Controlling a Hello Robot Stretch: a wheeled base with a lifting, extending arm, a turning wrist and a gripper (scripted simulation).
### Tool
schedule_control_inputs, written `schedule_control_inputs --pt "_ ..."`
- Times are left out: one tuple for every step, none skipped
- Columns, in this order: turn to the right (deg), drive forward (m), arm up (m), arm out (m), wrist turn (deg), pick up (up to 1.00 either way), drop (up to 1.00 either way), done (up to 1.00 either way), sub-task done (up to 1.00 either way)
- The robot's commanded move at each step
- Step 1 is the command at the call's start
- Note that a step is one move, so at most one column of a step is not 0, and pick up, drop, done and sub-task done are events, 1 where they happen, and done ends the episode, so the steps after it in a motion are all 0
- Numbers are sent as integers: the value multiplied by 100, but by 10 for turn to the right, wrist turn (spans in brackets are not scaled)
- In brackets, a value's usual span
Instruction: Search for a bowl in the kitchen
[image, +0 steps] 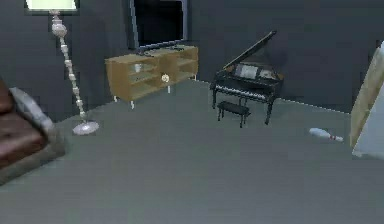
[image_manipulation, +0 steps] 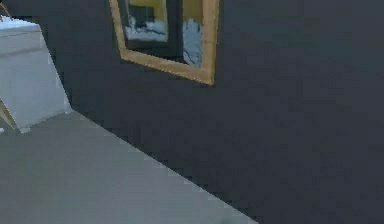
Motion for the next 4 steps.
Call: schedule_control_inputs --pt "-450 0 0 0 0 0 0 0 0" --pt "-240 0 0 0 0 0 0 0 0" --pt "0 15 0 0 0 0 0 0 0" --pt "-450 0 0 0 0 0 0 0 0"
